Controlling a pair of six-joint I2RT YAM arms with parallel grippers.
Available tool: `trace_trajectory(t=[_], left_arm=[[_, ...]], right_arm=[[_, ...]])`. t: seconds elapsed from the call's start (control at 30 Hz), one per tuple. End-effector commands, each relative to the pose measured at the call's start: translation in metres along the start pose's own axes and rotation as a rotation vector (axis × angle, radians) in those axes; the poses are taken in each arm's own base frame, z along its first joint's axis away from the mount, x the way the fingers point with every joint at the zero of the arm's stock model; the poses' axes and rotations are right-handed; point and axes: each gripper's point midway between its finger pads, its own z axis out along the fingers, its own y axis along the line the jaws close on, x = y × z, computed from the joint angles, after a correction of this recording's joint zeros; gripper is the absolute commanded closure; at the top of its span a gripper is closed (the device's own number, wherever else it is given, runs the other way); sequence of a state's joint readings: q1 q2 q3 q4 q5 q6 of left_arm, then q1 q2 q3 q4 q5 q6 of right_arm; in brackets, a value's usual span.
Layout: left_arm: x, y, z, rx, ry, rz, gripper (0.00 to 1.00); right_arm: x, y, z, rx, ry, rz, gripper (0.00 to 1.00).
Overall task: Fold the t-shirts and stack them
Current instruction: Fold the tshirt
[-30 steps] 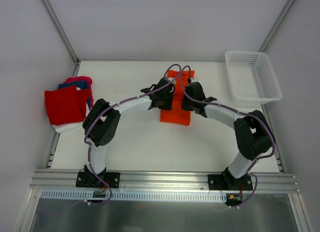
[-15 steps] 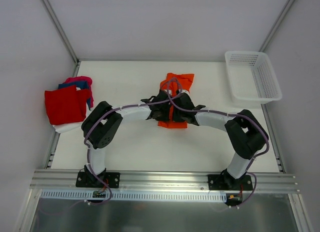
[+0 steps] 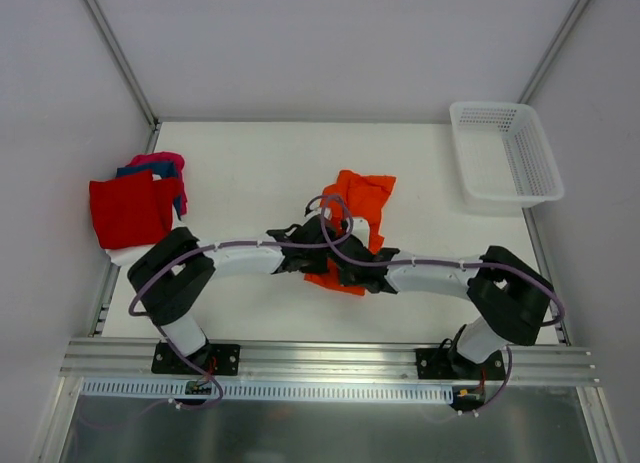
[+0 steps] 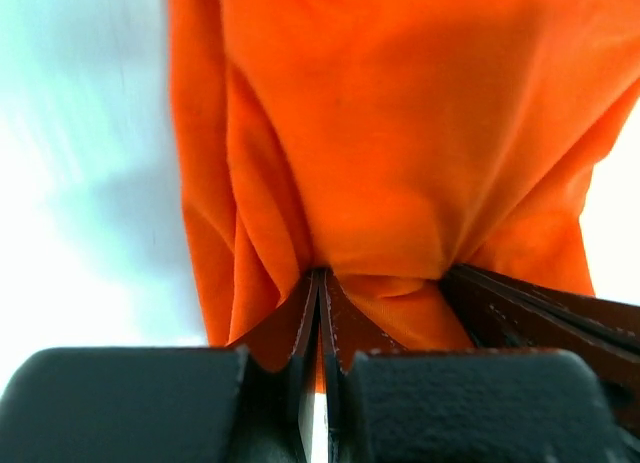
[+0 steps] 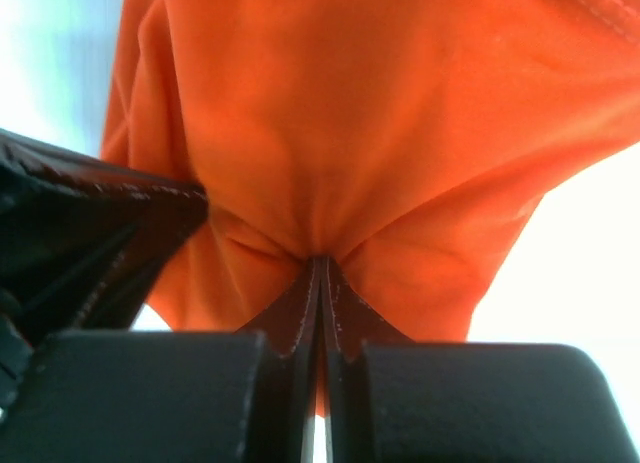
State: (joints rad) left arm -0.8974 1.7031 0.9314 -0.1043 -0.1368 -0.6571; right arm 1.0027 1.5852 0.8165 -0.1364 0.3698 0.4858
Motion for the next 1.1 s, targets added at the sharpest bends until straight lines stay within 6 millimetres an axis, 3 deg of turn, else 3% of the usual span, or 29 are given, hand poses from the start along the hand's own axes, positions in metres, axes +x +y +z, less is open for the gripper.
trace_trajectory(t=[0.0,0.13,0.23,0.43,0.57,0.7,0.93,1.07], left_arm=[[0.047,-0.002,-0.02,-0.031,0.046,0.036,1.0],[0.063,-0.012,-0.044,0.009,0.015,0.053,1.0],[0.058,-0.018,-0.065,0.033,-0.024,0.061,1.0],[0.027,-0.031,-0.104,0.104,-0.134,0.06,1.0],[0.01,-0.038,-0.118,0.123,-0.186,0.075,1.0],[0.008,-0.038,-0.107,0.083,-0.184,0.091,1.0],[0.014,-0.045,-0.076,0.033,-0.128,0.108,1.0],[0.007,-0.044,-0.064,0.005,-0.146,0.128,1.0]], right_arm=[[0.037,-0.004,-0.021,0.099,0.02,-0.092,0.99],[0.051,-0.006,-0.032,0.129,0.007,-0.097,0.99],[0.042,0.0,-0.05,0.091,-0.047,-0.095,0.99],[-0.017,0.023,-0.115,-0.037,-0.219,-0.108,1.0],[-0.044,0.025,-0.142,-0.087,-0.301,-0.108,0.99],[-0.05,0.019,-0.14,-0.057,-0.327,-0.12,0.99],[-0.044,0.021,-0.096,-0.045,-0.264,-0.098,0.99],[-0.043,0.019,-0.069,-0.037,-0.222,-0.082,0.99]])
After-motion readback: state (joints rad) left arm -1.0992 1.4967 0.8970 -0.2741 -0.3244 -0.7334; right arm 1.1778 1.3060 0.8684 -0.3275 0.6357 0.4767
